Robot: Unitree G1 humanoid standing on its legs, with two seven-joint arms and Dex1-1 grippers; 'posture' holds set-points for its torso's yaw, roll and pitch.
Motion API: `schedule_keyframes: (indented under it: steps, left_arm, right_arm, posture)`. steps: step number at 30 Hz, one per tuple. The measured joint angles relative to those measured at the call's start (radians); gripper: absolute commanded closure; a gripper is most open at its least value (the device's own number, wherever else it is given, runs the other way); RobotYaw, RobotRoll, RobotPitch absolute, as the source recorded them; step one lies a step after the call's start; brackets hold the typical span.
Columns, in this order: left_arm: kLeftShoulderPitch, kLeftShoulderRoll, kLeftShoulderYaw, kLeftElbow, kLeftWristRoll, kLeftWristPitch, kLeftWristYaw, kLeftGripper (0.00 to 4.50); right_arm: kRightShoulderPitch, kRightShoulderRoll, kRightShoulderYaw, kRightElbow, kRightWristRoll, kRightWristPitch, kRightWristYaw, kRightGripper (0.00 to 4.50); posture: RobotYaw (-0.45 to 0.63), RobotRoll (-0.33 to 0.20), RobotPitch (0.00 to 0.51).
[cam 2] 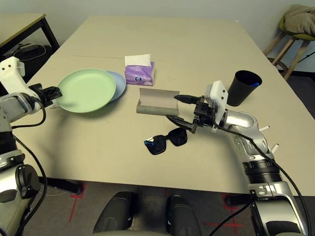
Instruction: Organize and tidy the items on the table.
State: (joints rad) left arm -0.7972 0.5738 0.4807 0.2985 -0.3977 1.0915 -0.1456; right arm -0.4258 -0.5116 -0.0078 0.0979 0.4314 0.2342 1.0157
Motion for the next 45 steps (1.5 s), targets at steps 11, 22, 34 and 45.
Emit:
schedule_keyframes:
  steps: [11, 22, 34, 45]
  left_arm:
    - [-0.143, -0.004, -0.063, 0.217, 0.050, -0.139, 0.029, 4.48]
    - [-0.237, -0.025, -0.109, 0.464, 0.093, -0.311, 0.026, 4.48]
    - [-0.283, -0.091, -0.078, 0.637, 0.094, -0.506, 0.095, 2.23]
    - [-0.251, -0.071, -0.110, 0.539, 0.102, -0.585, -0.007, 0.02]
  right_arm:
    - [0.007, 0.003, -0.005, -0.018, 0.018, 0.033, -0.011, 0.00]
    - [0.021, 0.008, -0.005, -0.016, 0.017, -0.002, 0.000, 0.00]
    - [0.020, 0.007, -0.005, -0.014, 0.014, -0.010, 0.003, 0.00]
    - [0.018, 0.008, -0.005, -0.014, 0.013, -0.010, 0.003, 0.00]
  posture:
    - [0.21, 0.000, 0.075]
    - [0.19, 0.000, 0.072]
    - [0.19, 0.000, 0.068]
    - [0.21, 0.000, 0.069]
